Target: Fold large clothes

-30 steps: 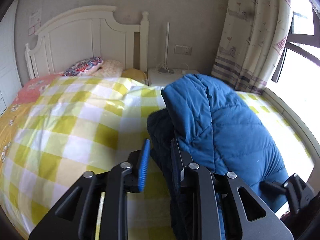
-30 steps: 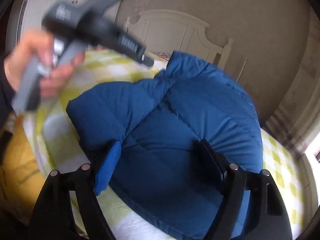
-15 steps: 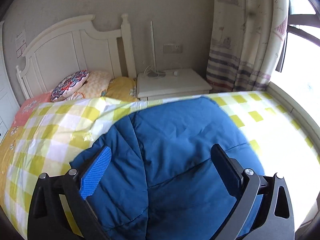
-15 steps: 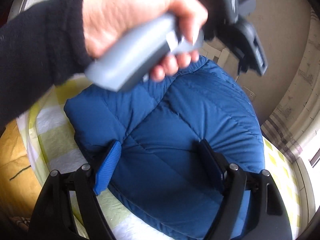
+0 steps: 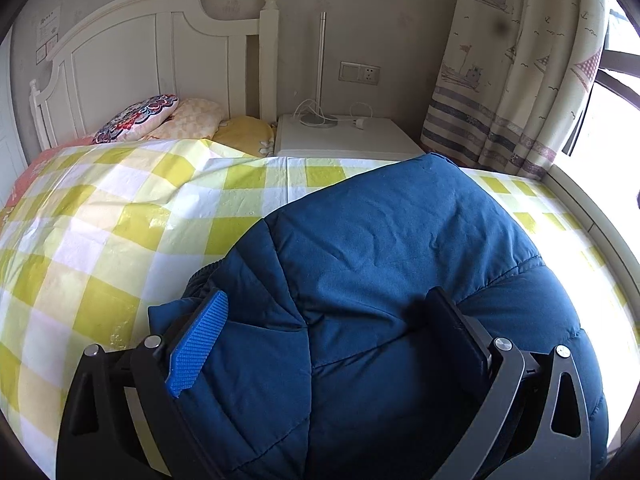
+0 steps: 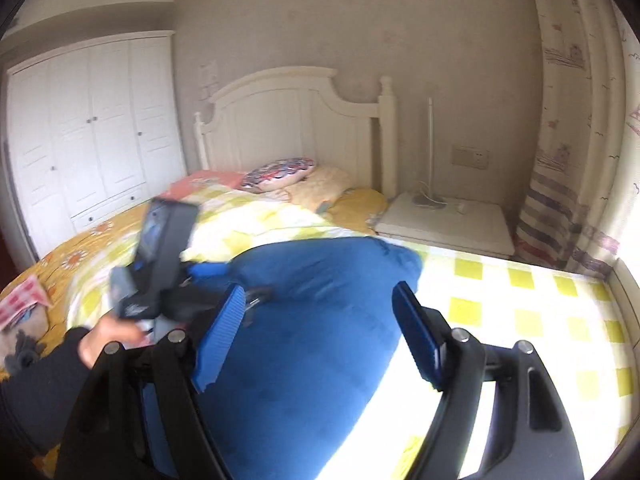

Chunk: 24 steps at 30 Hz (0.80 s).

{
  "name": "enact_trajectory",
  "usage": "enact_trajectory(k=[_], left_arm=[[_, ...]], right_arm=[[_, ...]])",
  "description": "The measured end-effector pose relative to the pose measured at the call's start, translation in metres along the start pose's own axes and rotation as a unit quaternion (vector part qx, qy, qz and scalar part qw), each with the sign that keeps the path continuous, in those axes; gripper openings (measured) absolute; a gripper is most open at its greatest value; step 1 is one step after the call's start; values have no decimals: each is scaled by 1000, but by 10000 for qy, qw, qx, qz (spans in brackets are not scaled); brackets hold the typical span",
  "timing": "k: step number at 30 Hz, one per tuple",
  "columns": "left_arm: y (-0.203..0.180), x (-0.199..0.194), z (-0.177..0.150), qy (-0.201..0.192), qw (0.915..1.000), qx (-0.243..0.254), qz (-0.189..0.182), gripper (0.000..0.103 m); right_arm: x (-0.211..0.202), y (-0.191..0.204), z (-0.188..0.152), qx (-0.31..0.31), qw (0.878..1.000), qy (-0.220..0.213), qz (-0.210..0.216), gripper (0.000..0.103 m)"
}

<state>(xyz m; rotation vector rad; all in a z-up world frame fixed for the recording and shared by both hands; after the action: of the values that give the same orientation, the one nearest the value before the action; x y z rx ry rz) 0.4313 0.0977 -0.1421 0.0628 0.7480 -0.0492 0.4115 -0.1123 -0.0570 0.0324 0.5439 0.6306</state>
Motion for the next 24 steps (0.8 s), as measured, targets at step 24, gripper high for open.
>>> enact_trajectory(k=[24], left_arm=[[9,15,-6,278,9986,-355,-281,99]], right_arm=[[234,-3,-50,-594,9489,2989,822,75]])
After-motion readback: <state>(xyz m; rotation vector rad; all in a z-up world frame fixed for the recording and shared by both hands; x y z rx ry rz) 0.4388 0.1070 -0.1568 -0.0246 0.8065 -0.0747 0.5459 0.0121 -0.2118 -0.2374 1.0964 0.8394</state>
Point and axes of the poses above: each gripper's, at about its wrist camera, not at the fingertips, and x roughly the way its jaws point, y to its left, z to its top, the point moved 9 cm from there along x, roughly the way its jaws point, and after that the axes turned 9 degrees about z, right-handed, at the moved point
